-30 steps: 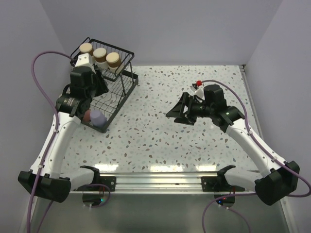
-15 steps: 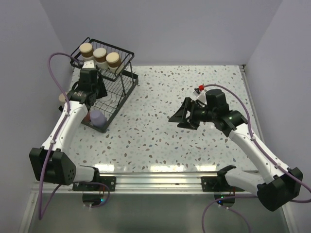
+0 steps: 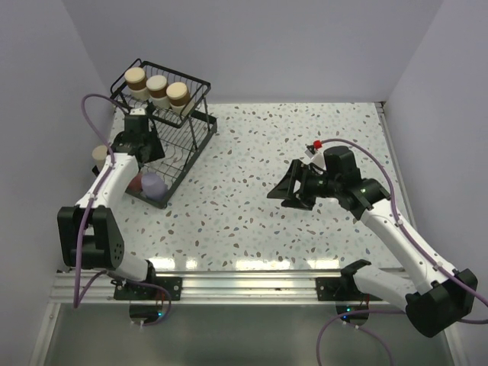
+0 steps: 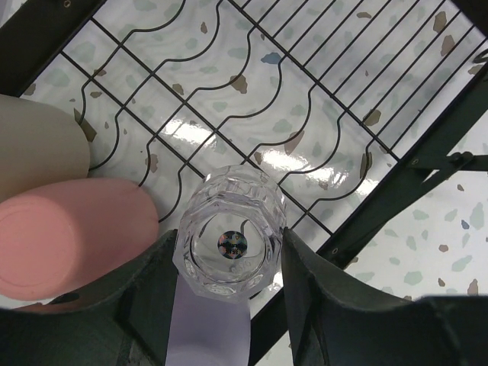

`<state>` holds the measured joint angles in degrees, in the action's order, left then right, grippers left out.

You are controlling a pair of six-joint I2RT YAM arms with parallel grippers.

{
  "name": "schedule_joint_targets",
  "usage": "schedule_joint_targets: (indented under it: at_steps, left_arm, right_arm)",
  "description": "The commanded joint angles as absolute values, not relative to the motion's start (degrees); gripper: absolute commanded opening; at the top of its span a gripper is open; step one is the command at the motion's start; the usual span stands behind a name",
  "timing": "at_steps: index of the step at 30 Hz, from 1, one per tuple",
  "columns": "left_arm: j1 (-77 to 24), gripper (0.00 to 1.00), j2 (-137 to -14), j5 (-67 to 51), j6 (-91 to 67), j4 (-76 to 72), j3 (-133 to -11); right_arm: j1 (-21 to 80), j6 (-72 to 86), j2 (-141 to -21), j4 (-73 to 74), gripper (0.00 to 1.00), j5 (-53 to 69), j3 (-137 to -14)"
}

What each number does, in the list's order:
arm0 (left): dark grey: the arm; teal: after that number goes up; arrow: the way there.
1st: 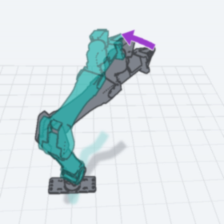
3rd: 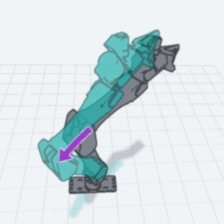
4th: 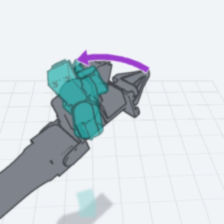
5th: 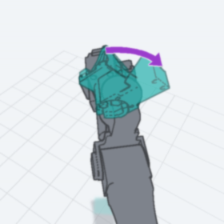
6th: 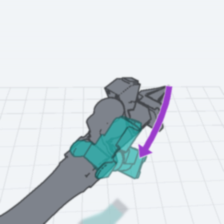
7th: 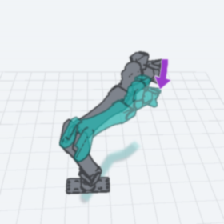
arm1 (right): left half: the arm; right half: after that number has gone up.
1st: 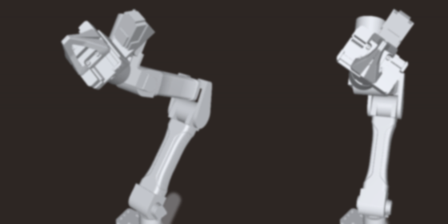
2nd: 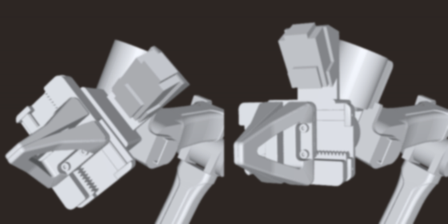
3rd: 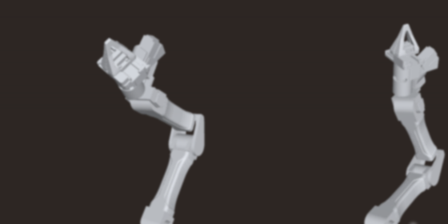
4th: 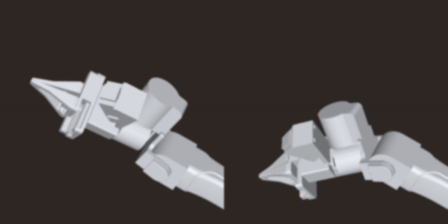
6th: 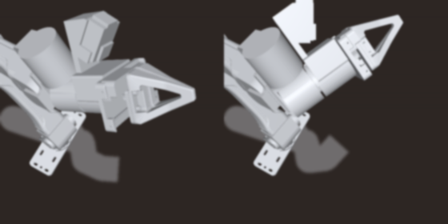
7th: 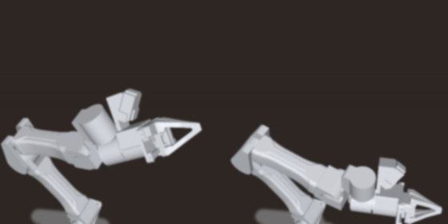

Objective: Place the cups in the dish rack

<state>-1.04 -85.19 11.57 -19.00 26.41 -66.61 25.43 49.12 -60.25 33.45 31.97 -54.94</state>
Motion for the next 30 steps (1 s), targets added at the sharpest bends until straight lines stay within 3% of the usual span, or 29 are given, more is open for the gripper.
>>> schedule_joint_targets:
  at_steps: [1, 13, 23, 25, 30]
  left_arm:
    - [-0.3, 0.0, -85.9, 10.9, -18.1, 20.9, -66.4]
    - [1.8, 0.0, -90.7, 9.9, -18.9, 18.7, -65.0]
    - [1.8, 0.06, -94.4, 10.8, -18.6, 17.0, -64.7]
    - [1.8, 0.09, -95.2, 11.4, -18.7, 17.0, -65.1]
    - [1.8, 0.35, -96.0, 11.8, -18.7, 16.1, -65.5]
  right_arm:
    - [25.2, 47.9, -59.6, 34.1, 0.73, 31.1, -55.3]
    - [25.2, 47.2, -62.0, 33.9, 0.73, 30.9, -56.3]
    - [25.2, 47.8, -62.7, 32.7, 0.73, 30.4, -55.6]
    - [25.1, 47.9, -62.8, 32.7, 0.73, 30.3, -55.6]
    - [25.1, 47.9, -63.1, 32.5, 0.73, 30.1, -55.6]
